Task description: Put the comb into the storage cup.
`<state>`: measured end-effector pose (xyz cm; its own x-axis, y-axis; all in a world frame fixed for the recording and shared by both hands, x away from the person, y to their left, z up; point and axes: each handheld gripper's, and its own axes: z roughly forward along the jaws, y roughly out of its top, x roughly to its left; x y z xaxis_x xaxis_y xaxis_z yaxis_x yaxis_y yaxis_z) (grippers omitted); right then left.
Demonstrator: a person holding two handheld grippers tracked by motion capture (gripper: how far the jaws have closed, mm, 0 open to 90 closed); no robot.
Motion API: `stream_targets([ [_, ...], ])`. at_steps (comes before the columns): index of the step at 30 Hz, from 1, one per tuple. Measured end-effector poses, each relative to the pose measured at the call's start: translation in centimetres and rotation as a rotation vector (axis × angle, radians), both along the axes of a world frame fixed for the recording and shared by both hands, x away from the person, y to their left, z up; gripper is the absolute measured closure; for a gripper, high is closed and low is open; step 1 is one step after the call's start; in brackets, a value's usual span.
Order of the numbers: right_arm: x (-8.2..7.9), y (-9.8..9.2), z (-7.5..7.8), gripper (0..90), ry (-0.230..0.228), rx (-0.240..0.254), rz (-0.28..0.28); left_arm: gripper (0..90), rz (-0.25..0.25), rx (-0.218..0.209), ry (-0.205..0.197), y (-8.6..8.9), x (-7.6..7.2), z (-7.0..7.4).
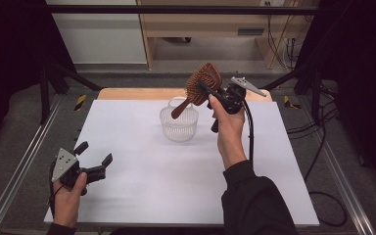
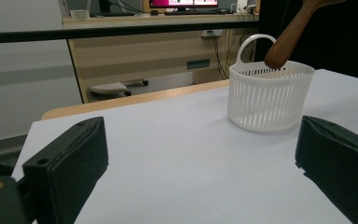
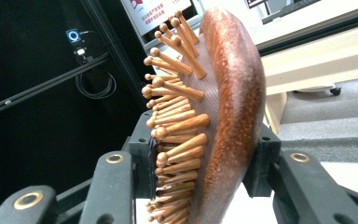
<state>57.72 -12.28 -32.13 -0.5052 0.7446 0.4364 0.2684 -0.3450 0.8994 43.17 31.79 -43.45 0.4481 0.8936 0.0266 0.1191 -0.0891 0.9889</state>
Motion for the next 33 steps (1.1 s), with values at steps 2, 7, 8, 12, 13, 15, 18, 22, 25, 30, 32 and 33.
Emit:
stream_targets([
  [2,0.0,0.1,-0.2,55.5,0.002,-0.005,0.002,2.7,0.001,0.0,0.0,0.0,0.0,0.0],
  [7,0.1,0.3,-0.5,55.5,0.007,-0.006,0.004,2.7,0.0,0.0,-0.001,0.0,0.0,0.0],
  [8,0.2,0.4,-0.6,55.4,0.007,-0.007,0.004,2.7,0.001,0.0,-0.001,0.0,0.0,0.0],
  [12,0.2,0.4,-0.8,55.4,0.014,-0.002,0.003,2.7,0.0,0.0,-0.001,0.0,0.0,0.0],
  [13,0.2,0.5,-0.8,55.4,0.014,-0.002,0.002,2.7,-0.001,0.001,-0.001,0.0,0.0,0.0],
  [15,0.3,0.5,-0.9,55.4,0.015,-0.005,0.001,2.7,-0.001,0.001,-0.001,0.0,0.0,0.0],
  [18,0.3,0.6,-1.2,55.4,0.017,-0.003,0.001,2.7,-0.001,0.0,0.0,0.0,0.0,0.0],
  [22,0.4,0.7,-1.4,55.4,0.021,-0.008,0.001,2.7,-0.003,0.001,0.0,0.0,0.0,0.0],
  [25,0.5,0.8,-1.6,55.3,0.022,-0.01,0.003,2.7,-0.004,-0.001,0.0,-0.1,0.1,0.0],
  [30,0.7,1.0,-2.2,55.3,0.032,-0.01,0.002,2.7,-0.004,-0.001,0.003,-0.1,0.1,-0.1],
  [32,0.7,1.1,-2.5,55.3,0.039,-0.006,0.001,2.7,-0.005,0.0,0.001,-0.1,0.1,0.0],
  [33,0.8,1.2,-2.7,55.3,0.036,-0.008,0.001,2.7,-0.005,0.0,0.0,-0.1,0.1,0.0],
])
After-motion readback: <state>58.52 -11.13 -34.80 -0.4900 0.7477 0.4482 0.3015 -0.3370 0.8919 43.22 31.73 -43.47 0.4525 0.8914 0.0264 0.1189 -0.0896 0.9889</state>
